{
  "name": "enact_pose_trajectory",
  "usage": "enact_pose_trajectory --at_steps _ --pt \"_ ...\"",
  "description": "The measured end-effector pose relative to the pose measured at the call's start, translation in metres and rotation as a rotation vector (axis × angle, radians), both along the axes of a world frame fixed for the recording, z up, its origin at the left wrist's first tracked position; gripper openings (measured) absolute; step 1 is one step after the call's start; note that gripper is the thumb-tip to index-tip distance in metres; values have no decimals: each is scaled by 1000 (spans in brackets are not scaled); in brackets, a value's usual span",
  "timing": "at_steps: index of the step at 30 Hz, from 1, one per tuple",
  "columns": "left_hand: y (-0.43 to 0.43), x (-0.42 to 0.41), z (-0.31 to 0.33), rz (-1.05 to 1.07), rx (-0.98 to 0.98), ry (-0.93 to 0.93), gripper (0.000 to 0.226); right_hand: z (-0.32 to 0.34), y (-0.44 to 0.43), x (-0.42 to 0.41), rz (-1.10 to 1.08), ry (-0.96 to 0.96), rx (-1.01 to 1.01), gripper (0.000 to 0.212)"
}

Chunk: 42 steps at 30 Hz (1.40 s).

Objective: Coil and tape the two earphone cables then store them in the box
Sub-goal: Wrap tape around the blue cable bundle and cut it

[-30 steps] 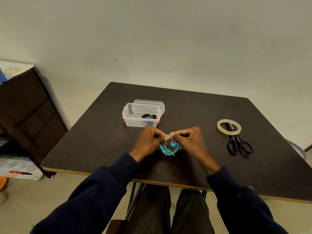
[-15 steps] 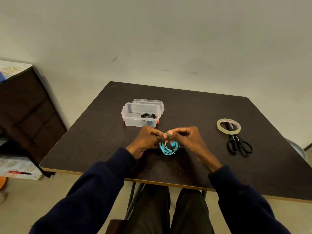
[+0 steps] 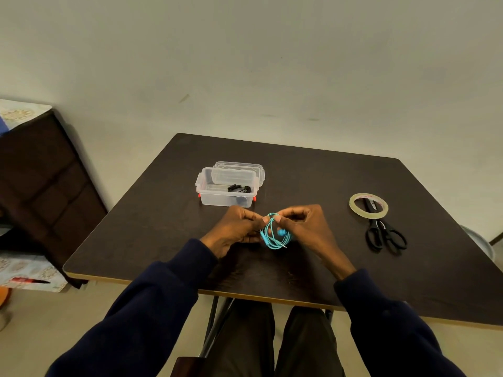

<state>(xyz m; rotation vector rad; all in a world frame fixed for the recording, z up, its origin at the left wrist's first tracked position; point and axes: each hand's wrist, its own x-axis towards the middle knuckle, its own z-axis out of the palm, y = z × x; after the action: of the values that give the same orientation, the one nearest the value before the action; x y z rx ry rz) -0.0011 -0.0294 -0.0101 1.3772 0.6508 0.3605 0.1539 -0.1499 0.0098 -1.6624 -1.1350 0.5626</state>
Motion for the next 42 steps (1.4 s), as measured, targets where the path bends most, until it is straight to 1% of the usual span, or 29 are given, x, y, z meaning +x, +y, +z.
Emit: enact_pose_trajectory --at_steps 5,8,10,12,14,19,23,26,29,30,32,36,39,42 --pt "-2 2 0 -23 40 5 26 0 -1 0 -13 0 28 5" --pt "-3 3 0 -34 71 33 18 0 -1 -1 -6 23 30 11" --pt "-4 3 -1 -47 75 27 10 -1 -1 0 3 61 29 8" --pt "-6 2 -1 -63 84 22 7 -3 -2 2 24 107 24 8" --pt "-6 1 -1 -67 109 41 9 -4 -2 3 37 156 11 13" --pt "-7 1 -3 -79 176 51 15 -7 -2 4 35 253 9 17" --pt "-8 3 -7 -66 291 96 18 -9 -3 5 31 218 22 16" --pt "-9 2 -8 -38 330 85 12 -10 -4 6 22 175 15 11" --pt "-11 2 -6 34 439 33 38 -11 -4 6 18 136 28 9" --pt "-13 2 -5 56 499 17 40 -12 -4 5 23 133 39 9" --pt "-18 2 -5 103 575 -16 37 -12 -3 3 21 129 56 9" --pt "-23 0 -3 155 601 -86 24 -11 -1 2 -1 72 77 13" --pt "-25 0 -3 186 623 -71 19 -9 -1 2 11 27 60 6" --pt "-25 1 -4 220 636 -62 17 -7 -2 3 23 -59 26 6"
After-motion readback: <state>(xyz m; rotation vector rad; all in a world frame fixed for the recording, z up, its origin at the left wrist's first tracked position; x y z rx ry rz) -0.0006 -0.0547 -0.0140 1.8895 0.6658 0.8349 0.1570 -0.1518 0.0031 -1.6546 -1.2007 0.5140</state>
